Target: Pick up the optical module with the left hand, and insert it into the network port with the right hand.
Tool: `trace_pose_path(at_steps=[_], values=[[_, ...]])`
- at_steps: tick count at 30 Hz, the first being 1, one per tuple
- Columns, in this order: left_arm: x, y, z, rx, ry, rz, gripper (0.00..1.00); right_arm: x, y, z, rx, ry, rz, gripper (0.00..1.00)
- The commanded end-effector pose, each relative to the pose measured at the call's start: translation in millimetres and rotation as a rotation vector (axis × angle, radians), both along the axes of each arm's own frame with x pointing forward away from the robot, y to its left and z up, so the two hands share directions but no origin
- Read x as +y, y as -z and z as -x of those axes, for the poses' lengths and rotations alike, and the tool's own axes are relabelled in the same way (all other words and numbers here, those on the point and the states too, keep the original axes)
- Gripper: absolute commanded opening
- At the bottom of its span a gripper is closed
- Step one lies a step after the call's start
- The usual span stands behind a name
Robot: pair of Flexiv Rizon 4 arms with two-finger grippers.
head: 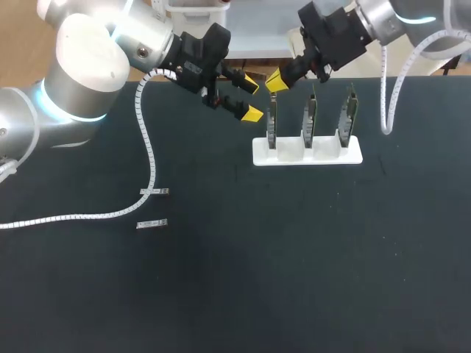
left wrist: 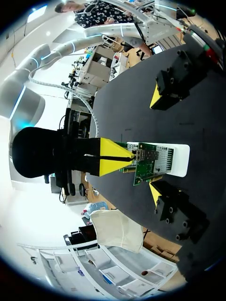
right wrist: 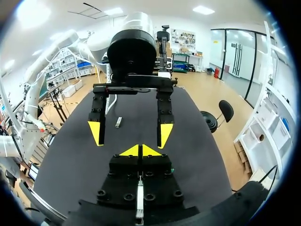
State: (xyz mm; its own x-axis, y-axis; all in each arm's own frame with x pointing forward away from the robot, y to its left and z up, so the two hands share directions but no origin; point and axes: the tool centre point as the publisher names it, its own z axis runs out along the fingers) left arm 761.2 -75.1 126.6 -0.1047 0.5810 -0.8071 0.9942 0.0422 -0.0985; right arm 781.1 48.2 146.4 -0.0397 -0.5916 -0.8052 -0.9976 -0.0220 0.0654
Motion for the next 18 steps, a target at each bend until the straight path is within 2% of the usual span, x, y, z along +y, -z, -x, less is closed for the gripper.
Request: trace_pose_path(at_steps=[1, 18], values=[[-0.8, -0.3, -2.5, 0.004, 0.004, -0.004, 1.0, 1.0, 2.2, -3.9, 0.006, -0.003, 0.004, 0.0], [-0.8, -0.3, -2.5, 0.004, 0.004, -0.004, 1.0, -4.1, 10.6, 1.6, 0.019, 0.003, 0.019, 0.0]])
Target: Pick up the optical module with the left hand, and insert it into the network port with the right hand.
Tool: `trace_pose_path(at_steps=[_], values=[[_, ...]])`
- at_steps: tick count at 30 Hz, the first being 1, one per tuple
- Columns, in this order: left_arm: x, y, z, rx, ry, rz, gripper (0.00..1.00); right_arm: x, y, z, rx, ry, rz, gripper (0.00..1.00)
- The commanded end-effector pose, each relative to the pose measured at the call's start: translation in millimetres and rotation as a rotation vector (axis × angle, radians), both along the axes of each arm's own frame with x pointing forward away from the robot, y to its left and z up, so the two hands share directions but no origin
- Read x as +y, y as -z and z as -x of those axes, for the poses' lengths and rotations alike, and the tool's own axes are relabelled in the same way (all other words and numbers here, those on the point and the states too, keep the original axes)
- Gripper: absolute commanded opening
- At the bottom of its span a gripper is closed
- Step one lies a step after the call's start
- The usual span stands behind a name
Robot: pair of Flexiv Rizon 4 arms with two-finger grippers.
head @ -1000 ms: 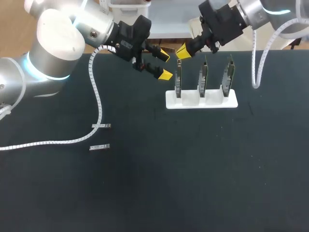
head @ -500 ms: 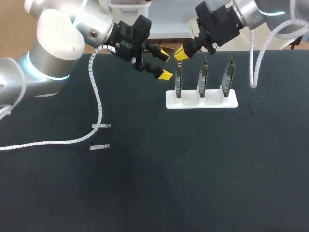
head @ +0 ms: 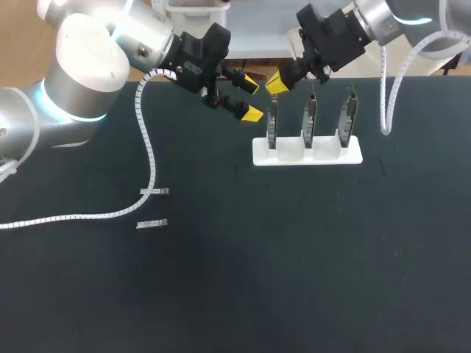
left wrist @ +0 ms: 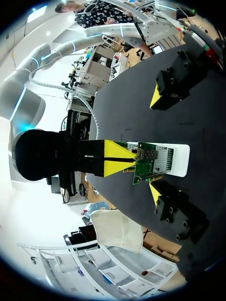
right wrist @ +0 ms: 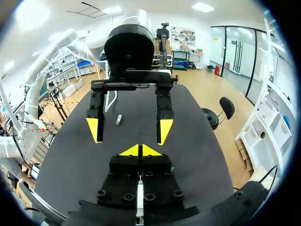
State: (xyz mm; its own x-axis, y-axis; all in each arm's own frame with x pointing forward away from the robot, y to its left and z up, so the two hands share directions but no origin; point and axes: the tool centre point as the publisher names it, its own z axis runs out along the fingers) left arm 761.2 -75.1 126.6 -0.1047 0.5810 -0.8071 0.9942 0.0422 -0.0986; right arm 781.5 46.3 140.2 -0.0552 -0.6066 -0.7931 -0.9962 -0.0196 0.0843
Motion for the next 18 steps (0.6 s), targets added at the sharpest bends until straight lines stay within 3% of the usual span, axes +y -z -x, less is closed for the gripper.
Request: trace_pose_path(at_steps=[1, 8, 18], values=[[-1, -0.3, -2.5, 0.004, 0.004, -0.004, 1.0, -2, 5, 2.3, 0.001, 0.001, 0.002, 0.0], [-1, -0.3, -2.5, 0.004, 0.004, -0.004, 1.0, -2, 3, 3.5, 0.001, 0.003, -0.011, 0.0], [-1, -0.3, -2.5, 0.004, 0.004, -0.004, 1.0, -4, -25, -4.5, -0.006, 0.021, -0.087, 0.0]])
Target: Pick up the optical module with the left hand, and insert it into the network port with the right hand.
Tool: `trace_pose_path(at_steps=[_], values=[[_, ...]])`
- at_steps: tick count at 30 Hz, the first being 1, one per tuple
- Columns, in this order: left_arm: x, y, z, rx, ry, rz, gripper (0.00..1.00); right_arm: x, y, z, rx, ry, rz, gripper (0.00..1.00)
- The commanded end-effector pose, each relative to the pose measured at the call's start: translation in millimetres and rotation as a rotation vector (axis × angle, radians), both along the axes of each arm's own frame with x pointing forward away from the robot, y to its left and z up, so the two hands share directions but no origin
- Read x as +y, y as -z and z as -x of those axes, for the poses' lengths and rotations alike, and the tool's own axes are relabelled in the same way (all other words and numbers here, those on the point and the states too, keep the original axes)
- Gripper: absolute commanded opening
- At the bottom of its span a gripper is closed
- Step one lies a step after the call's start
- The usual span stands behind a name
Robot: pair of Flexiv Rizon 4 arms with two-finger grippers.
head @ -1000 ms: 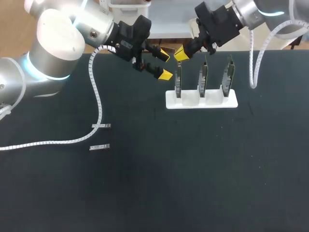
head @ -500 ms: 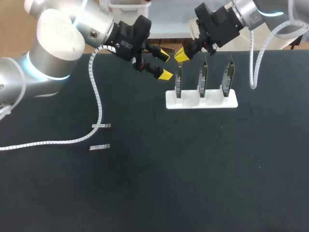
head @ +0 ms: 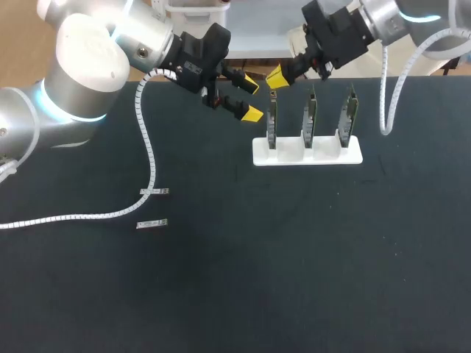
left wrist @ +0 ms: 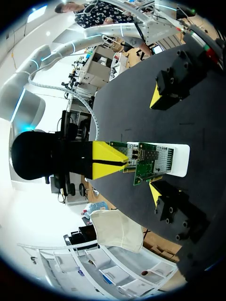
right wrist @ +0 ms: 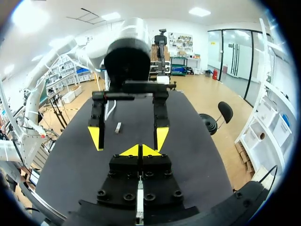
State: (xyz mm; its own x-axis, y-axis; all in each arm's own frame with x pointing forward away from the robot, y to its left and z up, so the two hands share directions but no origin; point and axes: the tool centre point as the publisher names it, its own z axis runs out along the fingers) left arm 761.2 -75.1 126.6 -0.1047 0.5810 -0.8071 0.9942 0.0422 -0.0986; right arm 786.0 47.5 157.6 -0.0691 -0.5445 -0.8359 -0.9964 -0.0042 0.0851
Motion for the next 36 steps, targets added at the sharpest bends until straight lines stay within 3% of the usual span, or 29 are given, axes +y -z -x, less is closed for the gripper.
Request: trace_pose_path(at_steps=[1, 13, 21, 26, 30, 36], values=[[-1, -0.3, -2.5, 0.004, 0.004, -0.004, 1.0, -7, -11, -0.6, -0.008, 0.002, -0.019, 0.0], [-1, -0.3, -2.5, 0.004, 0.004, -0.004, 1.0, -61, -23, 1.2, -0.024, 0.043, -0.018, 0.0], [-1, -0.3, -2.5, 0.004, 0.004, -0.004, 1.0, -91, -25, 7.8, 0.024, 0.026, -0.027, 0.0], [-1, -0.3, -2.5, 0.004, 0.004, -0.004, 1.0, -105, -21, 12.4, 0.041, 0.028, -0.017, 0.0], [-1, -0.3, -2.5, 0.004, 0.004, -0.004, 1.0, -113, -19, 14.0, 0.097, 0.025, -0.03, 0.0], [-1, -0.3, -2.5, 0.004, 0.004, -0.004, 1.0, -119, -14, 17.6, 0.086, -0.002, -0.004, 0.0]])
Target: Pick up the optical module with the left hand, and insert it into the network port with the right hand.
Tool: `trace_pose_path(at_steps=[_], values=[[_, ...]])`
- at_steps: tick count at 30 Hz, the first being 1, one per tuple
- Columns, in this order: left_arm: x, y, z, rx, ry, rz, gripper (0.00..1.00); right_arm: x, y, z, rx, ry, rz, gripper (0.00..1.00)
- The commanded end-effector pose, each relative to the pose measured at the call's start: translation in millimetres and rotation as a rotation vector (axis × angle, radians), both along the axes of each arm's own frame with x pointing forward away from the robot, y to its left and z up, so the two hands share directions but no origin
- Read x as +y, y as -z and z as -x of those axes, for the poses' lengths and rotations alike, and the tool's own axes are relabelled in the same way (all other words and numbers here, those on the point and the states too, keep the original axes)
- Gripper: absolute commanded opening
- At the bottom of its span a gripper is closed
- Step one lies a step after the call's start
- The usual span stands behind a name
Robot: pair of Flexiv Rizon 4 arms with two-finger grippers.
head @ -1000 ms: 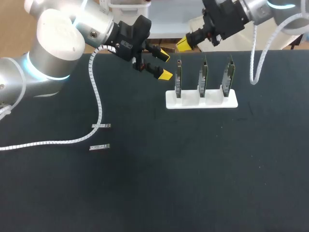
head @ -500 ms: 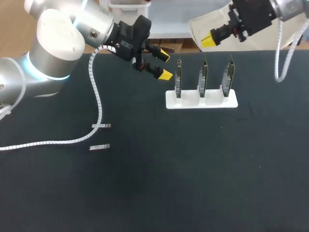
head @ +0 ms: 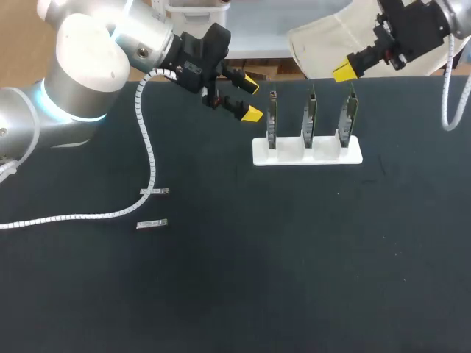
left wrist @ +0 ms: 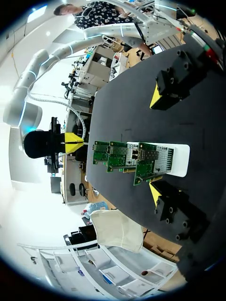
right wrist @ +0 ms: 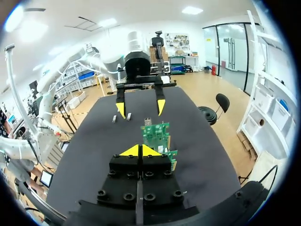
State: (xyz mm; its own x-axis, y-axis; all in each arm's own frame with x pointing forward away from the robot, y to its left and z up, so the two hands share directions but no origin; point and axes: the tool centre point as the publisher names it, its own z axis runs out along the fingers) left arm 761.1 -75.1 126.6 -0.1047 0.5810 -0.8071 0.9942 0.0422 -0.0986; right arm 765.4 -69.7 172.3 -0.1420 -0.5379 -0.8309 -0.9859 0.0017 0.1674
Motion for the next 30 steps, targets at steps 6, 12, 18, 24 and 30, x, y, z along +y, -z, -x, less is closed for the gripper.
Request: trace_pose_path(at_steps=[6, 12, 18, 24, 30], values=[[-0.8, -0.3, -2.5, 0.004, 0.004, -0.005, 1.0, -2.8, 1.0, -3.7, 0.002, -0.02, 0.003, 0.0], [-0.8, -0.3, -2.5, 0.004, 0.004, -0.005, 1.0, -4.8, 6.1, -3.1, 0.016, -0.031, 0.015, 0.0], [-0.8, -0.3, -2.5, 0.004, 0.004, -0.005, 1.0, -3.8, 8.3, -0.3, 0.018, -0.036, 0.025, 0.0], [-0.8, -0.3, -2.5, 0.004, 0.004, -0.005, 1.0, 1.0, 10.6, -1.4, 0.021, -0.023, 0.029, 0.0], [-0.8, -0.3, -2.5, 0.004, 0.004, -0.005, 1.0, 3.9, 10.3, -2.0, 0.018, -0.013, 0.03, 0.0]])
